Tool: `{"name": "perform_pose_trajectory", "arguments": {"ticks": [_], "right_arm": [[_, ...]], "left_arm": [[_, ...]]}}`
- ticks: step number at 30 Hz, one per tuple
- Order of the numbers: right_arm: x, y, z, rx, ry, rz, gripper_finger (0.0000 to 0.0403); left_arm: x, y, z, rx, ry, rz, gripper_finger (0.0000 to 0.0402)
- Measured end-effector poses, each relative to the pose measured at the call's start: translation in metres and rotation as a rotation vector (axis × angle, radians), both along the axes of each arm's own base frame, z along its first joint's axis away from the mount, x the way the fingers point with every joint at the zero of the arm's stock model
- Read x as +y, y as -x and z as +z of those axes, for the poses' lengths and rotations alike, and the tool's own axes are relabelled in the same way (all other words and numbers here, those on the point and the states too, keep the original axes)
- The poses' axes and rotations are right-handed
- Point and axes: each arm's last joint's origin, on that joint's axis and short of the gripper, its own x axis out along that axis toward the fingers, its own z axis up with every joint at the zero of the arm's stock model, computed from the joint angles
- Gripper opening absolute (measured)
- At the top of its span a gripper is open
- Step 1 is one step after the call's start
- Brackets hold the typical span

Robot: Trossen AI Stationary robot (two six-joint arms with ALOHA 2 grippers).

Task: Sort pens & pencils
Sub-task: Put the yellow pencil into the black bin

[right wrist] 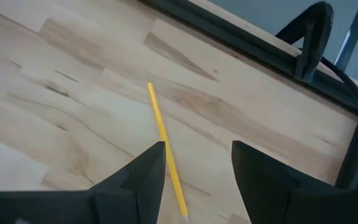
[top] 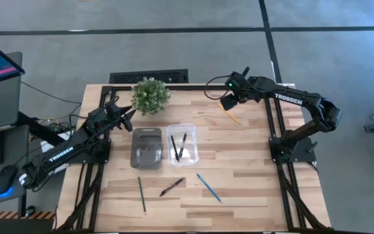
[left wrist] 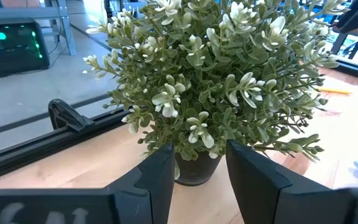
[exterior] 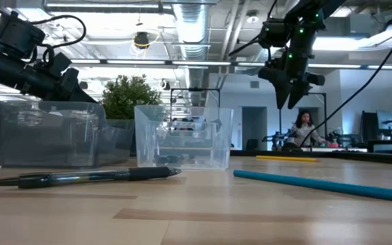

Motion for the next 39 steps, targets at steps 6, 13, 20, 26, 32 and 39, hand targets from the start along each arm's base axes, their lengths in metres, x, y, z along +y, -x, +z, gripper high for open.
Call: {"name": "perform_pose_trajectory", "arguments": {"ticks": [6, 13, 20, 26, 32, 39], "right_arm": [[0.000, 0.000, 0.000, 0.001, 0.000, 0.002, 0.0205], [0.002, 0.000, 0.000, -0.001, -0.016, 0.014, 0.0205], [0.000, -0.013, -0.023, 0.064, -0.084, 0.041, 0.0205], [-0.007, -0.030, -0.065, 0.172, -0.189, 0.062, 0.0205], [-0.013, -0.040, -0.102, 0.250, -0.259, 0.085, 0.0205], [-0.018, -0.049, -0.118, 0.187, -0.308, 0.142, 0.0205]], "left_arm": [[0.000, 0.000, 0.000, 0.000, 0.000, 0.000, 0.0135], [0.000, 0.000, 0.000, 0.000, 0.000, 0.000, 0.0135], [0.000, 0.000, 0.000, 0.000, 0.000, -0.001, 0.0135], [0.000, 0.000, 0.000, 0.000, 0.000, -0.001, 0.0135], [0.000, 0.000, 0.000, 0.001, 0.000, -0.001, 0.0135], [0.000, 0.000, 0.000, 0.001, 0.000, 0.000, 0.0135]]}}
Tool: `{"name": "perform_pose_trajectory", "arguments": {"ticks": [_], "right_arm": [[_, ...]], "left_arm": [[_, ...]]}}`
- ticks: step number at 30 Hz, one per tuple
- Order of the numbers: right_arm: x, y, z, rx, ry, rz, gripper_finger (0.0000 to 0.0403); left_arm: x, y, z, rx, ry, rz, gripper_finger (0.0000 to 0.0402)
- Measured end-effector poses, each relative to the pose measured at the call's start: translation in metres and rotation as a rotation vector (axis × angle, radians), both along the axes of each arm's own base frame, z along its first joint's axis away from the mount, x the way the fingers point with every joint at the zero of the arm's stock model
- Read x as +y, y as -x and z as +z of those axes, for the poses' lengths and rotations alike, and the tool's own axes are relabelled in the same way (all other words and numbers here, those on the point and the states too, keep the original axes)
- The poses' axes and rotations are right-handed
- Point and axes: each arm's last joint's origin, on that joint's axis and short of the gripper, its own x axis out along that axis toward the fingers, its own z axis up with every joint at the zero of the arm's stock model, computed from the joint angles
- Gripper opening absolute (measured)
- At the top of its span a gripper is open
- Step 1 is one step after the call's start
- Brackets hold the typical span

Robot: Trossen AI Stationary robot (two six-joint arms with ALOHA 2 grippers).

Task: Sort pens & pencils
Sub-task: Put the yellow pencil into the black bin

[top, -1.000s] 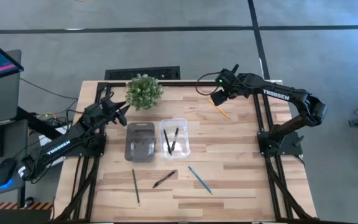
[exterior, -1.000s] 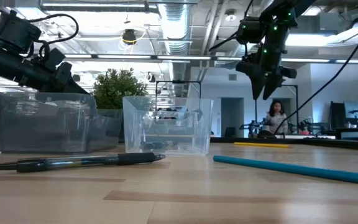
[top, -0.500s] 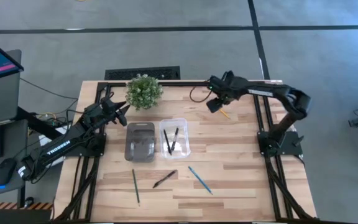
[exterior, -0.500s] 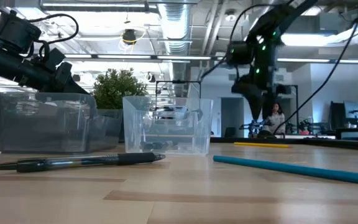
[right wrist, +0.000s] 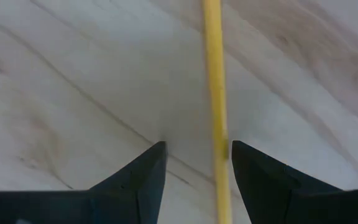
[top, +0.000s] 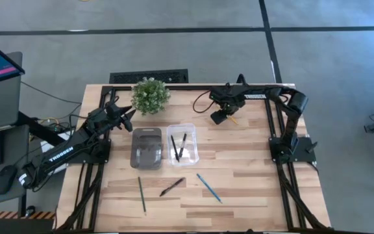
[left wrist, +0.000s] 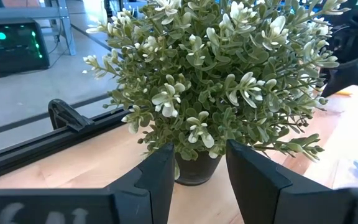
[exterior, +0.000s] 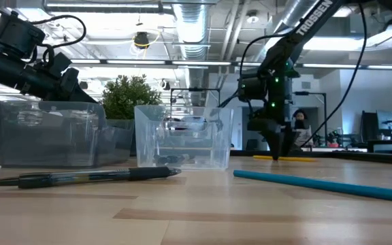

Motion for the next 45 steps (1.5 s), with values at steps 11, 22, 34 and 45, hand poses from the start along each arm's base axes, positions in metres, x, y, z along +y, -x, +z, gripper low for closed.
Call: {"name": "perform_pose_trajectory", "arguments": {"ticks": [11, 22, 34, 45], "right_arm": [[-0.005, 0.002, 0.000, -0.038, -0.041, -0.008, 0.0205], [-0.001, -0.001, -0.001, -0.034, -0.031, 0.007, 0.0205], [0.002, -0.005, -0.001, -0.077, -0.064, 0.004, 0.0205], [0.003, -0.009, -0.019, -0.012, -0.105, -0.012, 0.0205]], "left_arm": [[0.000, 0.000, 0.000, 0.000, 0.000, 0.001, 0.0135], [0.000, 0.000, 0.000, 0.000, 0.000, 0.002, 0.0135], [0.000, 0.000, 0.000, 0.001, 0.000, 0.003, 0.0135], [0.000, 0.000, 0.000, 0.001, 0.000, 0.003, 0.0135]]}}
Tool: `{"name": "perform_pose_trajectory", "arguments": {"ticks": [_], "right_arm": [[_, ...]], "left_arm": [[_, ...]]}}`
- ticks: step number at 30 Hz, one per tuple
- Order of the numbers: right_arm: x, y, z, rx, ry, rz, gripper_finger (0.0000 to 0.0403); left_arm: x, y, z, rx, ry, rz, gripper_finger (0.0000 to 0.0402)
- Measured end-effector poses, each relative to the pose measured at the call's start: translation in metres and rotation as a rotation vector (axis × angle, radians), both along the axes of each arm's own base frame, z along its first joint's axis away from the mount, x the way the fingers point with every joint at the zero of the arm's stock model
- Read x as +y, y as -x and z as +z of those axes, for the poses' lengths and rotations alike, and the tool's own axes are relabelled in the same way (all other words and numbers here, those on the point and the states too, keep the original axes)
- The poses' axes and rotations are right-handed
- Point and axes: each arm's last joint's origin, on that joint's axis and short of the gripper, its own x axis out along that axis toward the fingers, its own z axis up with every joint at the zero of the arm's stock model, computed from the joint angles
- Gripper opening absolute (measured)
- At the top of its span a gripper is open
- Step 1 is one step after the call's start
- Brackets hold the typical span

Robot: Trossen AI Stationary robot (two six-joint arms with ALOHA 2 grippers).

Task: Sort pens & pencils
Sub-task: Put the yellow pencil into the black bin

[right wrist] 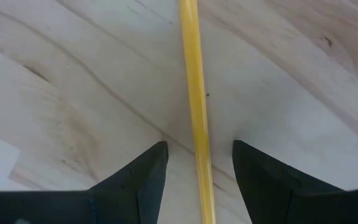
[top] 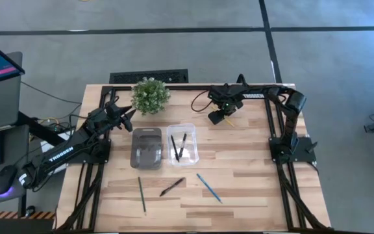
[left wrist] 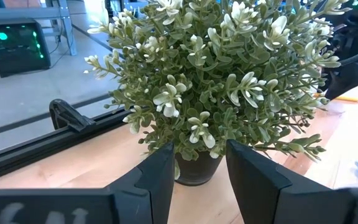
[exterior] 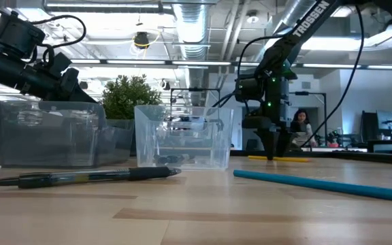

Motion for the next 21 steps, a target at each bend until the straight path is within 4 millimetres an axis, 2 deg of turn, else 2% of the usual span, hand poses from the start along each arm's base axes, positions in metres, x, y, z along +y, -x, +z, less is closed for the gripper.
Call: {"name": "perform_pose_trajectory", "arguments": {"ticks": [9, 21], "right_arm": [[-0.001, -0.001, 0.012, -0.037, 0.043, 0.002, 0.0205], [-0.002, -0.001, 0.012, -0.030, 0.068, 0.013, 0.0205]], "left_arm": [[0.000, 0.000, 0.000, 0.000, 0.000, 0.000, 0.0135], [0.000, 0.000, 0.000, 0.000, 0.000, 0.000, 0.0135]]}}
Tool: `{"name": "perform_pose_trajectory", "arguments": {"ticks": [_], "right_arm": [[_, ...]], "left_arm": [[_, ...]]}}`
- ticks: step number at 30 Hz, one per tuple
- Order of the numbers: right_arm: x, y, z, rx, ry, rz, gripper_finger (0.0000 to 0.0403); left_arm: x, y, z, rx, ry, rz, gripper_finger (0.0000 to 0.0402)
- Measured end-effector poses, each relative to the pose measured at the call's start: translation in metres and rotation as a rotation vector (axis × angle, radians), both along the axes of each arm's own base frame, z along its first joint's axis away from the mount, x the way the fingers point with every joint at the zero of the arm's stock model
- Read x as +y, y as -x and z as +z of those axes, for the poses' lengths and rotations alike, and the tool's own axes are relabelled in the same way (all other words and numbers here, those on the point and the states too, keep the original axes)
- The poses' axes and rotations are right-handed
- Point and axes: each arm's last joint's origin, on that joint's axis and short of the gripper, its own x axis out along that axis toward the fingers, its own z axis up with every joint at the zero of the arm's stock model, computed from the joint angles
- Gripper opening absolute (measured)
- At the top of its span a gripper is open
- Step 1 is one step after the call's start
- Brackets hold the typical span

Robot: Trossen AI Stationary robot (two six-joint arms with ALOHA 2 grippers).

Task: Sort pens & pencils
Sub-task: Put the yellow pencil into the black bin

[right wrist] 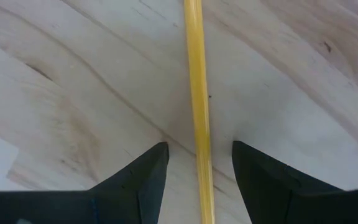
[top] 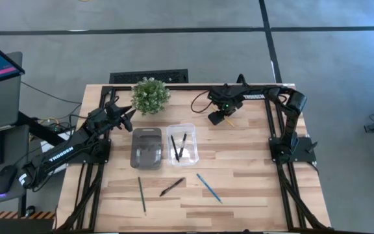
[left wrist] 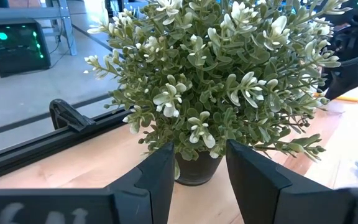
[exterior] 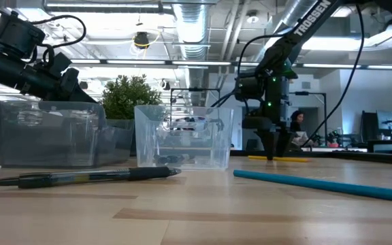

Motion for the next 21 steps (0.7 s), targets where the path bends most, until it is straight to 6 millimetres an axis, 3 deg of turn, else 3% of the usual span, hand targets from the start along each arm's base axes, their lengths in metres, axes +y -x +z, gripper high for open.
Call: {"name": "perform_pose_trajectory", "arguments": {"ticks": [14, 21], "right_arm": [[0.007, -0.005, 0.000, 0.016, 0.033, 0.025, 0.0201], [0.012, -0.008, 0.001, -0.001, 0.014, 0.038, 0.0156]], "left_arm": [[0.000, 0.000, 0.000, 0.000, 0.000, 0.000, 0.0135], [0.000, 0.000, 0.000, 0.000, 0.000, 0.000, 0.0135]]}}
